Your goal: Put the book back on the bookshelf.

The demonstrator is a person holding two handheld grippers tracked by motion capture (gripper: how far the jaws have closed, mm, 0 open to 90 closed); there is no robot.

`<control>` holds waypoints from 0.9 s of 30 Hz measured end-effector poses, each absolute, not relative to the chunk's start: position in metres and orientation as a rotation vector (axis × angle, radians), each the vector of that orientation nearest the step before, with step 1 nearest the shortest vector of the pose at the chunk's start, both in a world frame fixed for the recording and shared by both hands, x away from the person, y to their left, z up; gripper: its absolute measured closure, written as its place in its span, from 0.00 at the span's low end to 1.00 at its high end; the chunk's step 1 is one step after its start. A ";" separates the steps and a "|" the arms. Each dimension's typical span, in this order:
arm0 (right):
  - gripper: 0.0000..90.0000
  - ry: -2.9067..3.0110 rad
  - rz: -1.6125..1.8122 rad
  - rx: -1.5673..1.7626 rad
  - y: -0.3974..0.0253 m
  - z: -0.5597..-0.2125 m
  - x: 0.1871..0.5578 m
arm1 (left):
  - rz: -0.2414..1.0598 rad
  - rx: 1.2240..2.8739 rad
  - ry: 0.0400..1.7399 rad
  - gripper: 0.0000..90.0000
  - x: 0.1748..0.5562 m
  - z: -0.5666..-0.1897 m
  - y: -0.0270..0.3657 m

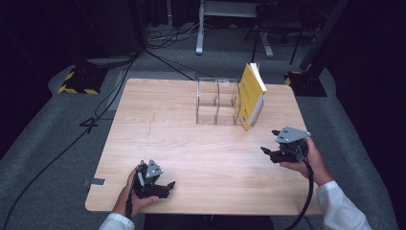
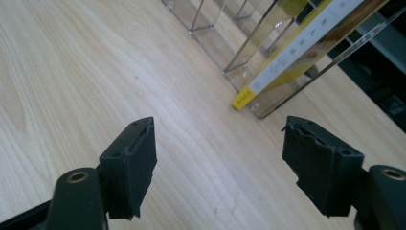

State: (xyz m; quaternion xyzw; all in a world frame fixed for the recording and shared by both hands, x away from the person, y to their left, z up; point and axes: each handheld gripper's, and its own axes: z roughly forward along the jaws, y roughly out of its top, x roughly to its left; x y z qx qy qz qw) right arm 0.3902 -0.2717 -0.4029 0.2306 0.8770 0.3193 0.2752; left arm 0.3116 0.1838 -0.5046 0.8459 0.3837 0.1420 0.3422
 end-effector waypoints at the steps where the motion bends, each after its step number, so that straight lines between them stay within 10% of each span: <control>1: 0.30 2.358 0.857 0.618 -0.273 -0.405 0.388 | 0.370 2.200 0.997 0.17 0.312 -0.505 0.184; 27: 0.28 2.373 0.904 0.727 -0.335 -0.461 0.346 | 0.371 2.197 0.999 0.17 0.312 -0.505 0.183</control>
